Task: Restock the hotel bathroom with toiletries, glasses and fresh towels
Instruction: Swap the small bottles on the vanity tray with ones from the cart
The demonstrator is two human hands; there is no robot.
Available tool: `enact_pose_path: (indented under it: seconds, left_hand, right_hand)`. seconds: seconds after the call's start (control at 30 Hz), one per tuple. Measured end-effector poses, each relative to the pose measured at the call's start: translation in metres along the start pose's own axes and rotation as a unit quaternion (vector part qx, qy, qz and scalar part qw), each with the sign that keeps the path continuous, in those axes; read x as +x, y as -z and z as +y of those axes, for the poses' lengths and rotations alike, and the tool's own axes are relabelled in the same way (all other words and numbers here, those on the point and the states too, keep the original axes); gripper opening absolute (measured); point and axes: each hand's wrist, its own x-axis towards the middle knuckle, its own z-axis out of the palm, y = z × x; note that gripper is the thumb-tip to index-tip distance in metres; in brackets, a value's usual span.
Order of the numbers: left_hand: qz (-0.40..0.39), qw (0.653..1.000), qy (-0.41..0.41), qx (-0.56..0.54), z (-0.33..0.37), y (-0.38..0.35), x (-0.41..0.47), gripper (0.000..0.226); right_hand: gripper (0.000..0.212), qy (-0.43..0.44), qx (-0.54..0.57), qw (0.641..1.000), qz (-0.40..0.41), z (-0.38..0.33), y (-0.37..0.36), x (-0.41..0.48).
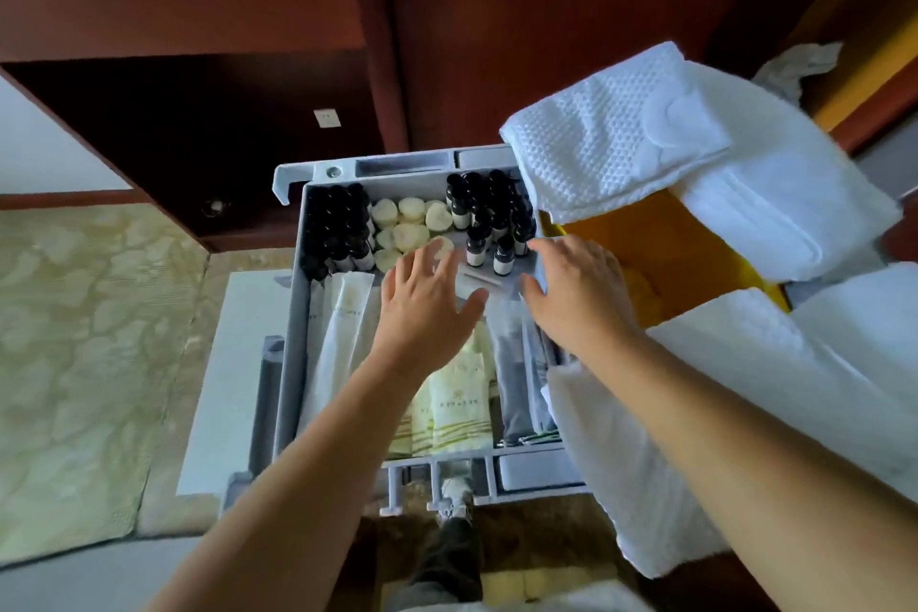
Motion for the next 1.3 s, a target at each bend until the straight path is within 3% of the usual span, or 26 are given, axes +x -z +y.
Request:
enact_pose_path:
  seconds: [0.37,0.53,0.8,0.93,1.13,1.3]
  left_hand:
    - [-0.017,1.000,-0.006,-0.002,-0.012,-0.014,0.085,0.055]
    - [-0.003,1.000,-0.017,-0.011,-0.013,-0.019,0.096,0.043]
    - [0.009,1.000,-0.014,-0.019,-0.018,-0.022,0.097,0.038]
    - [0.020,0.999,-0.007,-0.040,-0.017,-0.015,0.095,0.037]
    - [0.032,0.987,-0.002,-0.156,0.009,0.014,0.083,0.034]
    - [0.060,0.971,-0.018,-0.231,0.033,0.041,0.051,0.032]
  right_hand:
    - [0.044,-0.030,-0.021,0.999,-0.034,-0.012,-0.024,0.054]
    - [0.030,-0.029,-0.051,0.998,-0.027,-0.012,-0.032,0.061]
    - [0.030,-0.028,-0.044,0.998,-0.019,-0.009,-0.038,0.063]
    - [0.028,-0.026,0.012,0.999,0.028,-0.006,-0.031,0.059]
    - [0.026,-0.015,0.149,0.984,0.097,0.004,0.010,0.039]
    - [0.025,-0.017,0.238,0.965,0.108,0.011,0.050,0.000]
